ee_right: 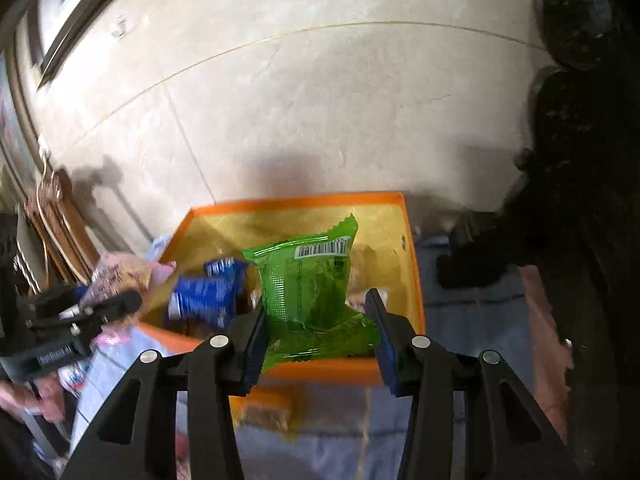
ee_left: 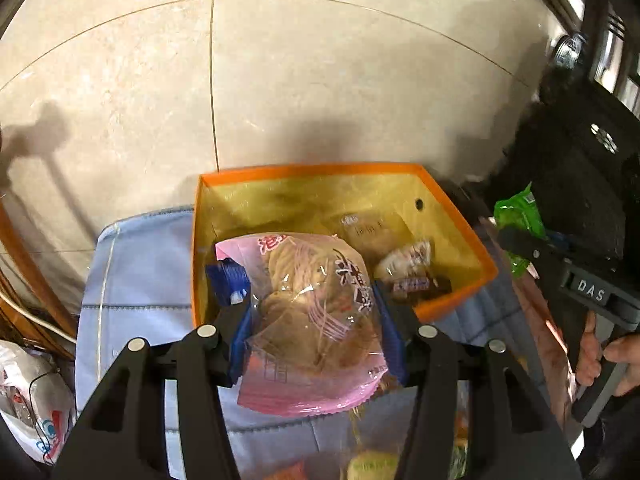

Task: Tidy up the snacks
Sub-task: 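Carry a pink cookie bag in the left tool while the right tool carries a green bag, then grasp a cookie bag with the left tool while the right tool grasps a yellow bread bag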

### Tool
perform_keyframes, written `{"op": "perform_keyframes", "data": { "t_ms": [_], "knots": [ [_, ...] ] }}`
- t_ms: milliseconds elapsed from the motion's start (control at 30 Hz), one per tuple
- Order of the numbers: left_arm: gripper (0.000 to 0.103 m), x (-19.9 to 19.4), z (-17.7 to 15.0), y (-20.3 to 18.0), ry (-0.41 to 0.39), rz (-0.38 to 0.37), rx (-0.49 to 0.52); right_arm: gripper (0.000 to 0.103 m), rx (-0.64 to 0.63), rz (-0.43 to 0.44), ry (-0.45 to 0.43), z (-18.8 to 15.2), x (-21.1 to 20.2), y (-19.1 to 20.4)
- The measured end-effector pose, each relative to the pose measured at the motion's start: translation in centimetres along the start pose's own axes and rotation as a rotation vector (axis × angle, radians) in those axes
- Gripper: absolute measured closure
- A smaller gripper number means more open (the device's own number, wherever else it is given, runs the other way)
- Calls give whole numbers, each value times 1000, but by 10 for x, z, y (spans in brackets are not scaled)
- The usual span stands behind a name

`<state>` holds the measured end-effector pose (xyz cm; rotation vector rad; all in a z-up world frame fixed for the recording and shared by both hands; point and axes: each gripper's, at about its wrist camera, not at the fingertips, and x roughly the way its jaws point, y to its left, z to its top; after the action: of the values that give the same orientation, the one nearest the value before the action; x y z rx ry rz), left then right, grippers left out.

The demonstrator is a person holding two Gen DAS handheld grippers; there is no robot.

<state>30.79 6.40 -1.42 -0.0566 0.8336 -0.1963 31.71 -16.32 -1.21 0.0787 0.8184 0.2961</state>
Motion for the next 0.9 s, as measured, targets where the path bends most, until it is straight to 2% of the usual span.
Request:
{"op": "perform_keyframes", "data": {
  "t_ms": [133, 267, 333, 367, 400, 433, 467, 533, 733, 900],
  "knots": [
    [51, 17, 17, 0, 17, 37, 14, 57, 30, -16, 24, 20, 26, -1],
    [51, 28, 16, 2, 25, 37, -5, 57, 14, -36, 32, 26, 40, 5],
    [49, 33, 14, 1, 28, 72, -12, 54, 4, -47, 27, 26, 44, 5],
    [35, 36, 15, 1, 21, 142, -12, 48, -4, -57, 18, 25, 46, 4],
    [19, 38, 16, 0, 10, 177, -13, 21, -13, -61, 17, 25, 48, 3],
    [5, 38, 17, 0, -6, 212, -22, 11, -14, -70, 17, 26, 50, 1],
    [4, 35, 18, 0, -31, 220, -36, 7, -9, -79, 7, 25, 49, -1],
    [4, 30, 21, 1, -50, 201, -63, 7, -12, -89, 14, 26, 49, -5],
    [4, 18, 18, -6, -39, 206, -36, 7, 8, -106, 22, 18, 35, -14],
    [4, 3, -26, -12, -13, 209, 10, 5, 6, -63, 51, -15, 15, -7]
  ]
}}
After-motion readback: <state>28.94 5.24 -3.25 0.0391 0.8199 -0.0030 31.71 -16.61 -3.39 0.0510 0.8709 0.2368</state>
